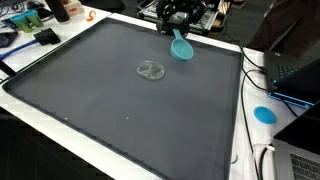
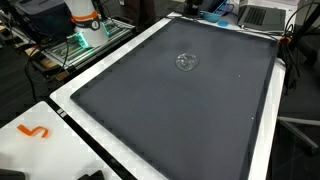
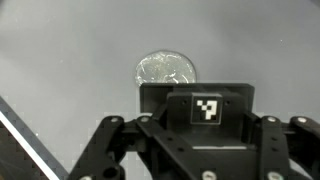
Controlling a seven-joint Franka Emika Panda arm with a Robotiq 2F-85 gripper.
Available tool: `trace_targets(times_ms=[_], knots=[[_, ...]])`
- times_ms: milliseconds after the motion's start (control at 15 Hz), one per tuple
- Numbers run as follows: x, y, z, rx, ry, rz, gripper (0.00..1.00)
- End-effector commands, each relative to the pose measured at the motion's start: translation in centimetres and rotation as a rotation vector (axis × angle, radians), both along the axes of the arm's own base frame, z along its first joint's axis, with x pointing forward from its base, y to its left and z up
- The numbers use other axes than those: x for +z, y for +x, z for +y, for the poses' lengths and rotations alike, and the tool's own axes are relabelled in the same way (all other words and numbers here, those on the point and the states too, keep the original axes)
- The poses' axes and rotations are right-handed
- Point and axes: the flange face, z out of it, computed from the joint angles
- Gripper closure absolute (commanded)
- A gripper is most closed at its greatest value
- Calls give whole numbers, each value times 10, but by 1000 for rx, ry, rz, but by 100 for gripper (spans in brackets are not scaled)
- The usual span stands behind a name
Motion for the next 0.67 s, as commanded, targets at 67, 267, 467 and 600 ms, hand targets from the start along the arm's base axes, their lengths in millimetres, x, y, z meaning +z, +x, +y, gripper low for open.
trace_targets(times_ms=[67,267,467,600], knots=[[-9,-4,12,-9,-28,-48,72],[-13,-6,17,-10,-44,-69,72],[-18,-6,21,-6,-62,-84,72],[-22,-6,23,-5,-72,-91,72]])
